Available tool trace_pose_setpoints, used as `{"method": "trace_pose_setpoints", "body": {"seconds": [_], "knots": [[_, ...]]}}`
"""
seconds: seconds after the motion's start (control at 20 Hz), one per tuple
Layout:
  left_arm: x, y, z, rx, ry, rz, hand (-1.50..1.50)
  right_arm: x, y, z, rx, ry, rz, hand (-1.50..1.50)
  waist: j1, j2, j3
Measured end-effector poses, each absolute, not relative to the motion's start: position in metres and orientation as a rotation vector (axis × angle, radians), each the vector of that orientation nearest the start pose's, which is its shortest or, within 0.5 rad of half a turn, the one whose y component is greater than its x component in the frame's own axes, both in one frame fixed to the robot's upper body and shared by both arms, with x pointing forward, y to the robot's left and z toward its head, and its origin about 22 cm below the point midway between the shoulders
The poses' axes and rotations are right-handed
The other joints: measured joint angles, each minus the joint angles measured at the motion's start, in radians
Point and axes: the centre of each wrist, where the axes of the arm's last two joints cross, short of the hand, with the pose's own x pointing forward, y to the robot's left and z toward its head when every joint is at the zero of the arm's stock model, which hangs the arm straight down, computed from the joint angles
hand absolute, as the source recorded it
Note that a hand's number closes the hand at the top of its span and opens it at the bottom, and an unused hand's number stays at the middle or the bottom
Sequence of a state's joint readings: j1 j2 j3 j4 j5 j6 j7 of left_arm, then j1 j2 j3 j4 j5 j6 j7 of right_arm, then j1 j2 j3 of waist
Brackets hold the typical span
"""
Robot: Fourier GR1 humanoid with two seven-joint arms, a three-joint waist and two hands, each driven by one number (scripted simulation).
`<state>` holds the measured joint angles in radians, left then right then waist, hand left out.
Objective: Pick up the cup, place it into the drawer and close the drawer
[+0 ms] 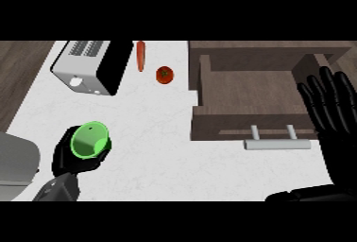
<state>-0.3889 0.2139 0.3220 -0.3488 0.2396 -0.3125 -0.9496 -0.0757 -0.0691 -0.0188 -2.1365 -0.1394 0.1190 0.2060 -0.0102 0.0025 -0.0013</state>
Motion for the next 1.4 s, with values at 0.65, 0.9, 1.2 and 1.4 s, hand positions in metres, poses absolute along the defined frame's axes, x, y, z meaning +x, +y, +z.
{"method": "trace_pose_setpoints", "body": {"seconds": [0.65, 0.9, 1.2, 1.4], "knots": [[0.269, 0.307, -0.132, -0.035, -1.885, 0.316, 1.50, 0.221, -0.239, 0.150, 0.153, -2.003, 0.141, -1.50, 0.006, -0.002, 0.001], [0.283, 0.290, -0.115, -0.121, -1.963, 0.293, 1.50, 0.216, -0.242, 0.146, 0.147, -1.993, 0.129, -1.50, 0.012, -0.006, 0.002], [0.297, 0.267, -0.079, -0.250, -2.038, 0.173, 1.50, 0.217, -0.253, 0.145, 0.131, -1.991, 0.120, -1.50, 0.020, -0.008, 0.003], [0.309, 0.240, -0.038, -0.333, -2.068, 0.132, 1.50, 0.218, -0.253, 0.142, 0.133, -1.986, 0.129, -1.50, 0.023, -0.009, 0.003]]}}
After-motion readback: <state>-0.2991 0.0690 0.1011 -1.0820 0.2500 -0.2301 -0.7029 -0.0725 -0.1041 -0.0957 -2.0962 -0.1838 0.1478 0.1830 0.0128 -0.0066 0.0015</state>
